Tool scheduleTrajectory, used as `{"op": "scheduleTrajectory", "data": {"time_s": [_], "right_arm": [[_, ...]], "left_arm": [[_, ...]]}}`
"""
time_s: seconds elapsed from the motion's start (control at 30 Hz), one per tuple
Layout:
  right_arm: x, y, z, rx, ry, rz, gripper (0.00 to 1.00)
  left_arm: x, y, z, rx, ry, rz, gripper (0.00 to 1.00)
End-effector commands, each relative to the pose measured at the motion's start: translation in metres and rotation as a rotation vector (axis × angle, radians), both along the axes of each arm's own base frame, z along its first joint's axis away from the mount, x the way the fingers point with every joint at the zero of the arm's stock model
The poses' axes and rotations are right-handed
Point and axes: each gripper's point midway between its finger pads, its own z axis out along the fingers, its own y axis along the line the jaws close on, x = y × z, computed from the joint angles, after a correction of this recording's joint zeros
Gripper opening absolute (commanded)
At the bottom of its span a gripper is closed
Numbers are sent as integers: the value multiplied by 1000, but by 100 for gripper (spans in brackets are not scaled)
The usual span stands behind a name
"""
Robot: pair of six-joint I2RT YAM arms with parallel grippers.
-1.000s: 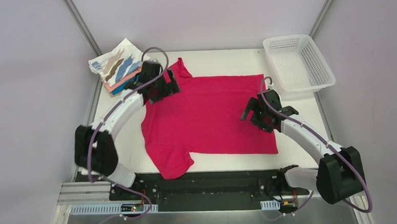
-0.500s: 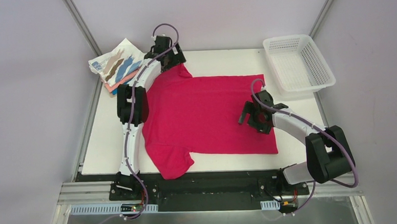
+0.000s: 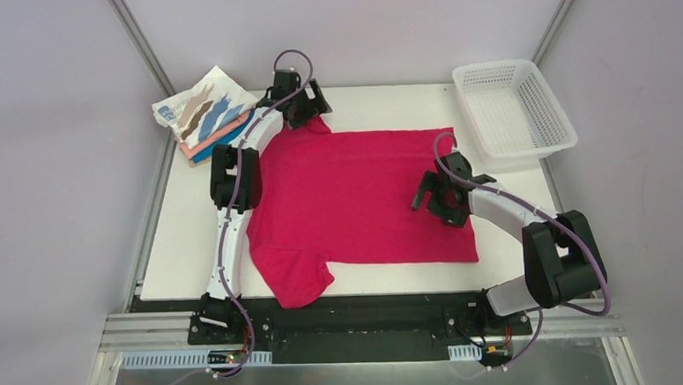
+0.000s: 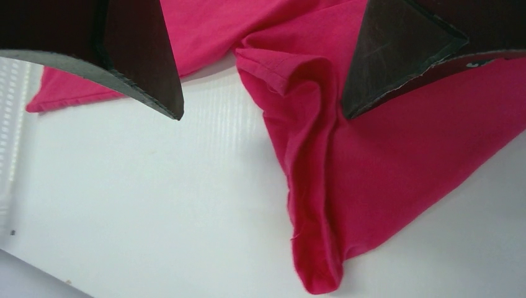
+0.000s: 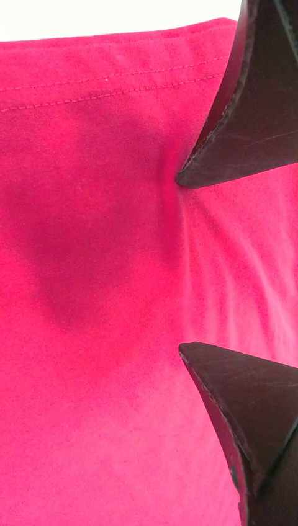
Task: Fold and stack the t-shirts
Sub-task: Flatten out the tshirt
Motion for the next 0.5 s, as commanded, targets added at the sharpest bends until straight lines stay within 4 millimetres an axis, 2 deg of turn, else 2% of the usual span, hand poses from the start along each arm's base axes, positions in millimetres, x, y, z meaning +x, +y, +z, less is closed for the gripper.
{"op": "scheduleTrajectory", "data": {"time_s": [0.0,0.17,0.27,0.33,0.47], "right_arm": [[5,-5,-2,-14,4,-10,100],[4,-7,-5,-18,21,-16,100],[5,-8,-6,-19,26,-21,100],[5,-9,-6,-18,27,-25,99],[6,-10,-5,-17,26,-31,100]], "left_arm": [[12,-19,26,-117,-71,-42,99],[19,-31,32,-205,-104,-50,99],[24,-42,26,-276,-99,-62,99],[27,-52,22,-310,-91,-73,99],[29,-78,29,-337,-140,-121,99]]}}
